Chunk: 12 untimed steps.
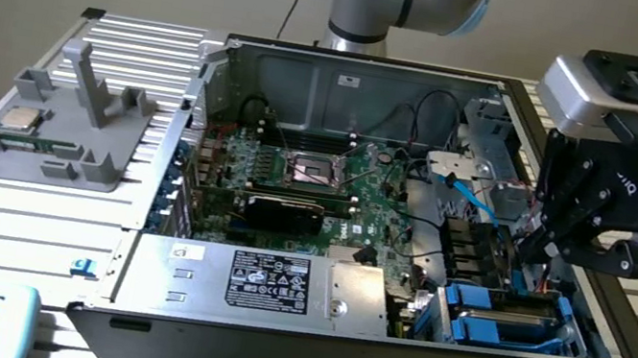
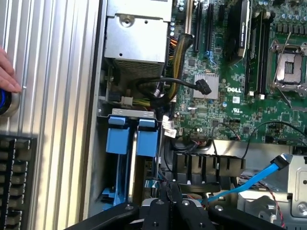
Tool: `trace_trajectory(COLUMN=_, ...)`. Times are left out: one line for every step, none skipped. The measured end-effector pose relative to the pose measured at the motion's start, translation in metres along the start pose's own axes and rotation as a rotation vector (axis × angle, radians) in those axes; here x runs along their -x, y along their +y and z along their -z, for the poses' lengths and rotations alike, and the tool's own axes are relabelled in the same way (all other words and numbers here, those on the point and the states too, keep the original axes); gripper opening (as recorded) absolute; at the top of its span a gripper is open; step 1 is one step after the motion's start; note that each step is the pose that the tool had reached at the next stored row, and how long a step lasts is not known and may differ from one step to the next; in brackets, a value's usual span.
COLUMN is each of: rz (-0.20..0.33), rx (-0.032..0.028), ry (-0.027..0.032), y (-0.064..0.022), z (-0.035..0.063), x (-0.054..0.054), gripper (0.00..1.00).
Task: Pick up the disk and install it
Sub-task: 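Insert the second disk wire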
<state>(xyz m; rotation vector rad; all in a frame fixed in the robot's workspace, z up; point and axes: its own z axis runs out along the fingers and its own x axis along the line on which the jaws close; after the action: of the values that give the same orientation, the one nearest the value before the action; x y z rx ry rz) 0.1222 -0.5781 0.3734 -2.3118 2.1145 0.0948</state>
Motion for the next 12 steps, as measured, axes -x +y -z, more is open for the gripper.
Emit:
trace_trajectory(rz=0.018, rx=-0.001, ry=0.0002, y=-0.0001, z=0.0, x=0.0, gripper=0.11)
trace_trajectory(rz=0.036, rx=-0.0022, ry=0.0006, y=-0.0001, z=0.0, x=-0.0001, gripper=0.11)
trace_trajectory(rz=0.055, rx=-0.0036, ry=0.0009, y=-0.0001, z=0.0, x=-0.0001, gripper=0.11)
trace_trajectory(rz=0.073, rx=-0.0048, ry=0.0012, y=0.0, z=-0.0001, x=-0.0001, gripper=0.11)
trace_trajectory(rz=0.091, rx=-0.0059, ry=0.0014, y=0.0, z=-0.0001, x=-0.0001, gripper=0.11)
trace_trajectory(rz=0.109, rx=-0.0072, ry=0.0014, y=0.0, z=-0.0001, x=-0.0001, gripper=0.11)
trace_trajectory(rz=0.126, rx=-0.0085, ry=0.001, y=0.0, z=-0.0002, x=-0.0001, gripper=0.11)
trace_trajectory(rz=0.143, rx=-0.0097, ry=0.0007, y=0.0, z=-0.0001, x=0.0, gripper=0.11)
trace_trajectory(rz=0.16, rx=-0.011, ry=0.0004, y=0.0, z=0.0, x=0.0, gripper=0.11)
trace_trajectory(rz=0.178, rx=-0.0123, ry=0.0002, y=0.0, z=0.0001, x=0.0, gripper=0.11)
trace_trajectory(rz=0.194, rx=-0.0135, ry=-0.0003, y=0.0, z=0.0001, x=0.0, gripper=0.11)
trace_trajectory(rz=0.212, rx=-0.0148, ry=-0.0009, y=0.0, z=0.0001, x=0.0, gripper=0.11)
